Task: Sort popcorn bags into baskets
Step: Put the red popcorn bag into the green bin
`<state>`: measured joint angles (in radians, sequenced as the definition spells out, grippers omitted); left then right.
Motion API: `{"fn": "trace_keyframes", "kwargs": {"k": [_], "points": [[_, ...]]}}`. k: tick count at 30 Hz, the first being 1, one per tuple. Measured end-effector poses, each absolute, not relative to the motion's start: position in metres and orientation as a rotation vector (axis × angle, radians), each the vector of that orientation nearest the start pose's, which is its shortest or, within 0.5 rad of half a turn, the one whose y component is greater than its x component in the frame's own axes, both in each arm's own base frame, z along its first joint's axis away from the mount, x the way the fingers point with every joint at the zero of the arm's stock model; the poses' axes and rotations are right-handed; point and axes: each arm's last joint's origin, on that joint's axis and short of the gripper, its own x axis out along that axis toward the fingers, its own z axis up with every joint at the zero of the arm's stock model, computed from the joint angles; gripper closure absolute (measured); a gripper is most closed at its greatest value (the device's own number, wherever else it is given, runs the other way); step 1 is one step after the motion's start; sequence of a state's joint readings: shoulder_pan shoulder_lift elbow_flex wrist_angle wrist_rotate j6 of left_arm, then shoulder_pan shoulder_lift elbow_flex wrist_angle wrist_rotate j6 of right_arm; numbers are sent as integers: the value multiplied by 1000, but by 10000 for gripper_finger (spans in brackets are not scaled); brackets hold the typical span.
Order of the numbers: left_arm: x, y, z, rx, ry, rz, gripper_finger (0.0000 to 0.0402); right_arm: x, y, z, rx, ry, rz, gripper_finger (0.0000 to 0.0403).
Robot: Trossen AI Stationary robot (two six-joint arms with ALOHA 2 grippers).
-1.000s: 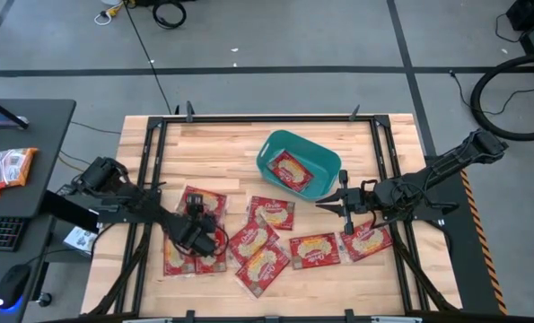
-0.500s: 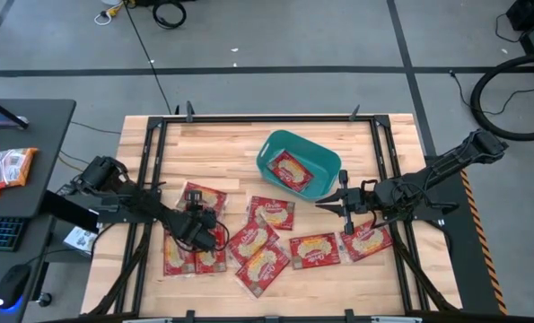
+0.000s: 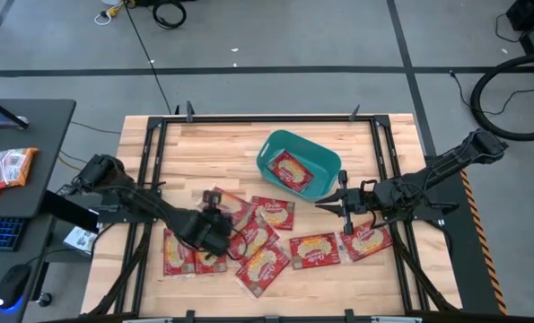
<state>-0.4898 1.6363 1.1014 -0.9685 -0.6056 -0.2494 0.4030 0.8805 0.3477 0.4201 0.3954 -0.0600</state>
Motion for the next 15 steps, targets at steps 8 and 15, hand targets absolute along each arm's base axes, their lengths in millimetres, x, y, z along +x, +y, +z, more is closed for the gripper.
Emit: {"fn": "trace_keyframes", "kwargs": {"k": [8,15], "points": [[301,-115,239,635,963,283,383,177,63,224,-113,95,10,362],[331,-87,247,712,858,267,383,177,63,225,-131,91,7,362]]}}
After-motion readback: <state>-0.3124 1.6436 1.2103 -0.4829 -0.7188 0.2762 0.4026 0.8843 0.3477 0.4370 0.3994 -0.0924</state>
